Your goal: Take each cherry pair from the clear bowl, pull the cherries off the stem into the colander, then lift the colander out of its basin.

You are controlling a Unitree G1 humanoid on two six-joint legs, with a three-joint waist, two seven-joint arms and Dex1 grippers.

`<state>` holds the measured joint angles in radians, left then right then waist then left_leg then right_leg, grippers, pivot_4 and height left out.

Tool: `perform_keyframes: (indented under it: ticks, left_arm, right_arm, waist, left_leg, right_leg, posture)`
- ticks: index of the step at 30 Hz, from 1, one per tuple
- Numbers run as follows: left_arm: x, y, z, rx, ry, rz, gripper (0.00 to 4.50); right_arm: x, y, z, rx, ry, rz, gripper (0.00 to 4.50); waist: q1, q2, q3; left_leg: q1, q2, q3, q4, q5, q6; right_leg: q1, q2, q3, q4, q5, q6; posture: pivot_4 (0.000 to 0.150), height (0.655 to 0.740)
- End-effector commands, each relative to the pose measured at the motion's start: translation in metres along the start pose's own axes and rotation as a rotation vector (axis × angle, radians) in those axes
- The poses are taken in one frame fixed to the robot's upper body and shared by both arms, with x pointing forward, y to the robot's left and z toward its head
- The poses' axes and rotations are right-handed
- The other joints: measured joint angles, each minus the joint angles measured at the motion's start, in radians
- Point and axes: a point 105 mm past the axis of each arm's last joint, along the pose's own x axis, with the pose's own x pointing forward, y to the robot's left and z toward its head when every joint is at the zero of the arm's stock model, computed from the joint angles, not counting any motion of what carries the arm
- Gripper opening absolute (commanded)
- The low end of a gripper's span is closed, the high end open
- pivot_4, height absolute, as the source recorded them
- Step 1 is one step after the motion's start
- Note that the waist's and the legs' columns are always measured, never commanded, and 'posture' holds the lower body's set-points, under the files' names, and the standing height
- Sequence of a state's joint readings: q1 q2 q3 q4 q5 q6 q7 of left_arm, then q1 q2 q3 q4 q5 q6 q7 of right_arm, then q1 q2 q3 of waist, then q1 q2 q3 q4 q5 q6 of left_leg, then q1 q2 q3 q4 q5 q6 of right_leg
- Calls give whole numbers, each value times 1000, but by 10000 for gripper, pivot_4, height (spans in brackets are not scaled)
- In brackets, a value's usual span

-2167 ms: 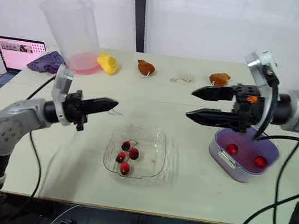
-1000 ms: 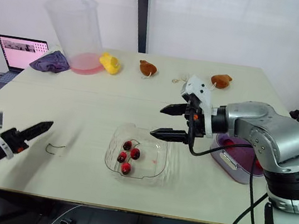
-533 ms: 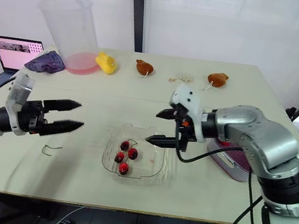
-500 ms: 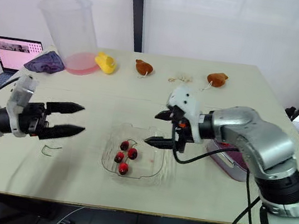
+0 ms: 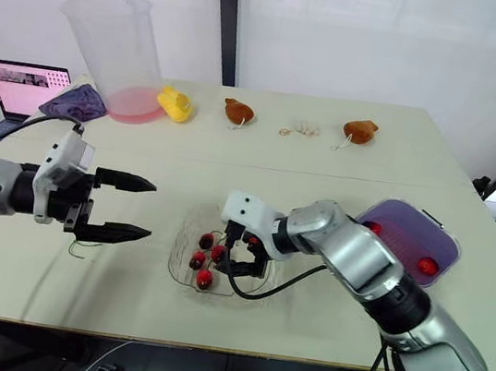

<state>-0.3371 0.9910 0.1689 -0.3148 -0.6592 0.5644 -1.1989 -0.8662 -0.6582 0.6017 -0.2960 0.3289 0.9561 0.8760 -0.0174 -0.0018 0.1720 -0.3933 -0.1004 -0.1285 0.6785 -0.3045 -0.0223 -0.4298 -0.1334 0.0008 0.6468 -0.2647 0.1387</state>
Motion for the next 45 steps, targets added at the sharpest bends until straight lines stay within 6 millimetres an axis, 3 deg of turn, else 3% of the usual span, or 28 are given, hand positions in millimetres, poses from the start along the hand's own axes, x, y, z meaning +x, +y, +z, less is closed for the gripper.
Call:
perform_keyframes:
  ticks: [1,3,19,22,25,33,38,41,45]
  left_arm:
    - [-3,1,0,34,29,14,45000]
    - [-4,1,-1,30,29,19,45000]
    - [0,-1,-3,8,24,10,45000]
    - [1,0,-4,7,23,11,45000]
    - [2,1,-4,5,21,14,45000]
    - [3,6,-1,-28,-29,30,45000]
    - [7,9,2,-30,-55,32,45000]
    - [9,9,0,-31,-55,26,45000]
    - [11,9,1,-30,-60,18,45000]
  right_arm:
    - [5,-8,7,-58,5,-35,32145]
    - [8,-12,6,-87,28,-57,23166]
    - [18,-6,1,-100,65,-15,23166]
    - [18,-5,2,-99,62,-7,15754]
    - [16,-8,6,-113,53,-25,1151]
    - [-12,-10,22,-153,-10,-48,1151]
    - [-17,-7,21,-126,-19,-34,1151]
    - [-12,-5,17,-122,16,-23,10455]
    - [-5,-6,8,-150,82,-18,29127]
  waist:
    - [0,0,0]
    - [3,0,0]
    - [1,0,0]
    - [1,0,0]
    - [2,0,0]
    - [3,0,0]
    - [2,0,0]
    - [0,0,0]
    - [0,0,0]
  left_leg:
    - [0,0,0,0,0,0]
    - [0,0,0,0,0,0]
    - [0,0,0,0,0,0]
    - [0,0,0,0,0,0]
    - [0,0,0,0,0,0]
    - [0,-1,-1,0,0,0]
    - [0,-1,-1,1,0,0]
    - [0,0,-1,0,0,0]
    - [0,-1,-1,0,0,0]
  right_leg:
    - [0,0,0,0,0,0]
    - [0,0,0,0,0,0]
    - [0,0,0,0,0,0]
    - [0,0,0,1,0,0]
    - [0,0,0,1,0,0]
    - [0,0,0,1,0,0]
    - [0,0,0,1,0,0]
    - [0,0,0,1,0,0]
    - [0,0,0,1,0,0]
  posture:
    - [1500,7400]
    - [1500,7400]
    - [1500,7400]
    - [1500,7400]
    - [1500,7400]
    - [1500,7400]
    - [1500,7400]
    - [1500,7400]
    - [1500,7400]
